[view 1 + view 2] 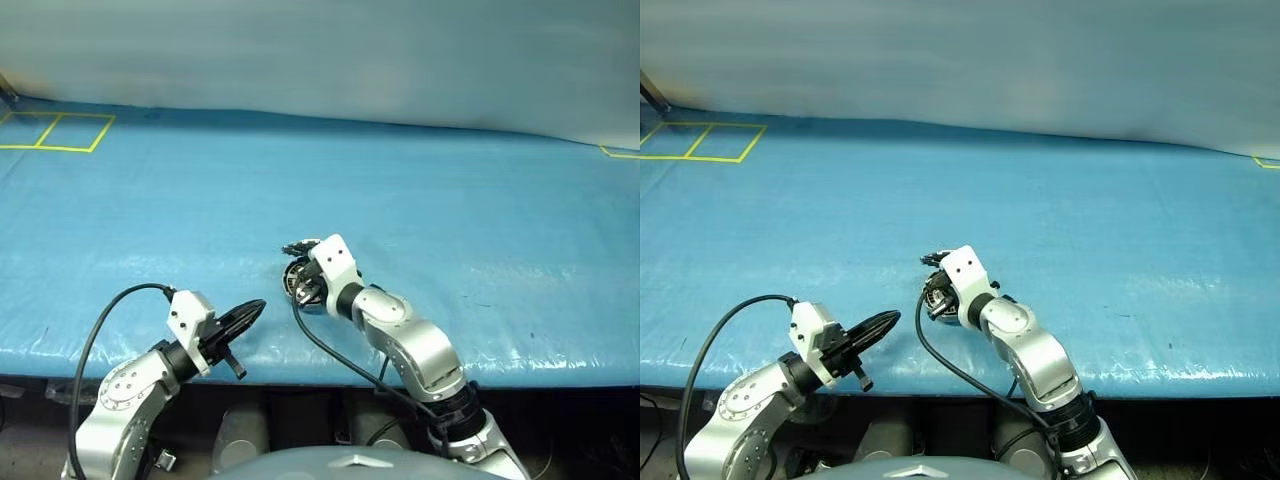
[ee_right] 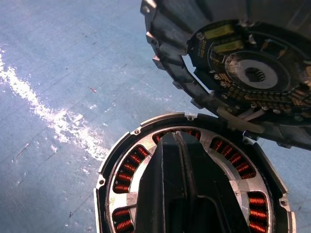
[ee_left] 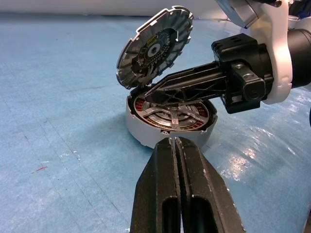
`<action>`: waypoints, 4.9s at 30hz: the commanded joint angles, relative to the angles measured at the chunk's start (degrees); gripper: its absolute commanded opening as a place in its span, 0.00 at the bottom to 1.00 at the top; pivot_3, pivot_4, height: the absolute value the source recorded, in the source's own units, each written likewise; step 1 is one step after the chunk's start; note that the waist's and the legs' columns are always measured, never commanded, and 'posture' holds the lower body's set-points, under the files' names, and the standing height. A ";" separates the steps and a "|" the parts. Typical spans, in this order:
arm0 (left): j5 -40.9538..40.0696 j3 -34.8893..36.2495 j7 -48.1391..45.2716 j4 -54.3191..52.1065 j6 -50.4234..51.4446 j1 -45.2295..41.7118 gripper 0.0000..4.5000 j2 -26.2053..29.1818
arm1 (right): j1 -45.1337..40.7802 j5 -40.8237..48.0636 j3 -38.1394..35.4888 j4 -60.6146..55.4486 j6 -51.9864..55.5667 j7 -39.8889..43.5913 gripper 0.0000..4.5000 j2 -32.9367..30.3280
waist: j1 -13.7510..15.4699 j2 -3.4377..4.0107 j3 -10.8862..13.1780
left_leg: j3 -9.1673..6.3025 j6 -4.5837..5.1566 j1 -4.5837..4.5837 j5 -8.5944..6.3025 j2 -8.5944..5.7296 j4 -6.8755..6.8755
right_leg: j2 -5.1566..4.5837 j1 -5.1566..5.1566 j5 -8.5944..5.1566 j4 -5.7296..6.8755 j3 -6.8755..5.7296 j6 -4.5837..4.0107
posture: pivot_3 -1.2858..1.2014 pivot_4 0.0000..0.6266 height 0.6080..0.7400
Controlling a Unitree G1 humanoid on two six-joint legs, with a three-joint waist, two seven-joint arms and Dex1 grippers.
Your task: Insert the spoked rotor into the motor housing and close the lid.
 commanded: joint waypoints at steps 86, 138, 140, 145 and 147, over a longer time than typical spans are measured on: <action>4.01 -8.94 -41.12 38.63 13.71 -47.15 0.02 4.06 | 25.70 9.69 -14.81 -14.11 -25.72 -3.58 0.00 -2.10 | 0.28 -0.31 -0.08 | -0.36 0.06 -0.43 -0.03 -0.26 0.45 | 0.49 0.09 -0.09 0.41 0.17 0.10 | 0.52 0.24 1.00; 10.96 -2.56 10.82 17.62 -27.58 -1.58 0.00 -16.23 | 5.02 -1.21 4.00 -3.93 -11.47 -0.74 0.85 -5.91 | -0.07 -0.31 -0.26 | -0.08 -0.06 -0.02 -0.03 -0.11 0.07 | 0.43 0.01 -0.25 0.46 0.29 -0.01 | 0.52 0.24 1.00; 10.93 -2.45 10.95 17.69 -27.62 -1.53 0.00 -16.11 | 4.78 -1.80 4.03 -3.92 -11.68 -0.84 0.71 -5.40 | -0.10 -0.31 -0.26 | -0.08 -0.07 -0.02 -0.03 -0.10 0.06 | 0.43 0.00 -0.25 0.45 0.29 -0.01 | 0.52 0.24 1.00; 10.88 -2.17 11.17 17.86 -27.70 -1.37 0.00 -15.80 | 4.30 -2.60 3.64 -4.10 -11.61 -1.21 0.67 -3.99 | -0.12 -0.31 -0.25 | -0.08 -0.09 -0.02 -0.05 -0.07 -0.01 | 0.43 -0.03 -0.29 0.44 0.26 -0.07 | 0.52 0.24 1.00; 10.70 -2.16 11.07 17.84 -27.56 -1.27 0.00 -15.65 | 4.13 -2.75 3.38 -4.24 -11.21 -1.34 0.67 -3.42 | -0.13 -0.32 -0.25 | -0.08 -0.10 -0.03 -0.05 -0.07 -0.02 | 0.43 -0.04 -0.30 0.44 0.26 -0.08 | 0.52 0.24 1.00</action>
